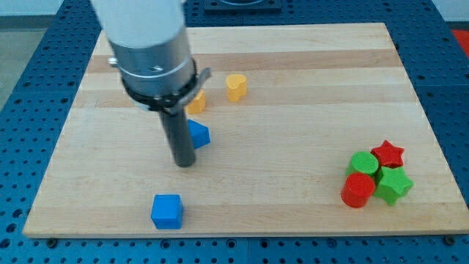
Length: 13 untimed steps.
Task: Move the blue cube to the bottom center
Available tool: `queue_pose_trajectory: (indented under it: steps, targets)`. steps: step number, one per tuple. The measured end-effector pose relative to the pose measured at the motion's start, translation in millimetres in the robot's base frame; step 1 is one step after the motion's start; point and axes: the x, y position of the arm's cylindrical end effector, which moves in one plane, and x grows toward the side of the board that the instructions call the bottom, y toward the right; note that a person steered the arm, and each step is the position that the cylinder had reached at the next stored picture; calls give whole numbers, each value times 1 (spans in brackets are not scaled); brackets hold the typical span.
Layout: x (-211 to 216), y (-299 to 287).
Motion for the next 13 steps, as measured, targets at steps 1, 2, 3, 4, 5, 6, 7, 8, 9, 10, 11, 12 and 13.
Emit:
queue_pose_trajectory:
  steps: [1, 2, 3, 4, 5, 6, 7, 8, 9, 10, 11, 12, 13]
  targets:
    - [27, 47]
    - [86, 64]
    - [98, 58]
    - [98, 15]
    - [69, -67]
    - [41, -85]
    - [83, -99]
    - [97, -150]
    - [64, -198]
    - [32, -176]
    - [32, -104]
    - [32, -34]
    - [32, -16]
